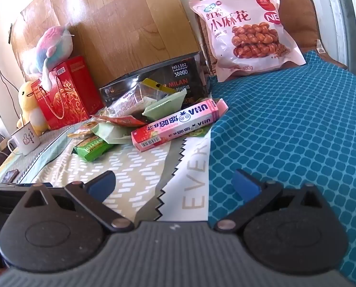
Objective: Organize snacks
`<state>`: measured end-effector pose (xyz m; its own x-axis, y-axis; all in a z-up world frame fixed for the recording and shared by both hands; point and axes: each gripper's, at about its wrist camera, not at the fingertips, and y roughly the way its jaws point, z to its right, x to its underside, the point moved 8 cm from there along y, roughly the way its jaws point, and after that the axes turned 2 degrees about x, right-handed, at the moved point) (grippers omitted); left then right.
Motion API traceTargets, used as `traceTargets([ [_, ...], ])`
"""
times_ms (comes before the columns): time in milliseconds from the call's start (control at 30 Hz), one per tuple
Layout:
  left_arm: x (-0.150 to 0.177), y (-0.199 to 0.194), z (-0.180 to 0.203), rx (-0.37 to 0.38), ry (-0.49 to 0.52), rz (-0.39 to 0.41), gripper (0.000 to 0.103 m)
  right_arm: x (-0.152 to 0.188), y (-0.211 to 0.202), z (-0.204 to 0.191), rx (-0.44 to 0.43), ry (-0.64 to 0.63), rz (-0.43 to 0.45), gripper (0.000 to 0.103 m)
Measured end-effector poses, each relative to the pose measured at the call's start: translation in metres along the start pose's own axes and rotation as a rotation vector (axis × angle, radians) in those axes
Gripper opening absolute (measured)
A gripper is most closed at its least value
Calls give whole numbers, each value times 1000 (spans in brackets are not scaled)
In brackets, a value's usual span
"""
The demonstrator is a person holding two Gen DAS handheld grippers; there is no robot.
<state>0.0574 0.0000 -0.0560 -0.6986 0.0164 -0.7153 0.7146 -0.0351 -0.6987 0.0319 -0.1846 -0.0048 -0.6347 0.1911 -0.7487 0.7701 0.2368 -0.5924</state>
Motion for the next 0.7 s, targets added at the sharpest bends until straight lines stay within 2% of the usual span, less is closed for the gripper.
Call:
traceTargets([
  [333,7,-3,-2,9,15,38,103,3,-2,1,-5,10,5,103],
  [700,11,-13,0,74,78,48,103,0,-3,0,1,22,14,103],
])
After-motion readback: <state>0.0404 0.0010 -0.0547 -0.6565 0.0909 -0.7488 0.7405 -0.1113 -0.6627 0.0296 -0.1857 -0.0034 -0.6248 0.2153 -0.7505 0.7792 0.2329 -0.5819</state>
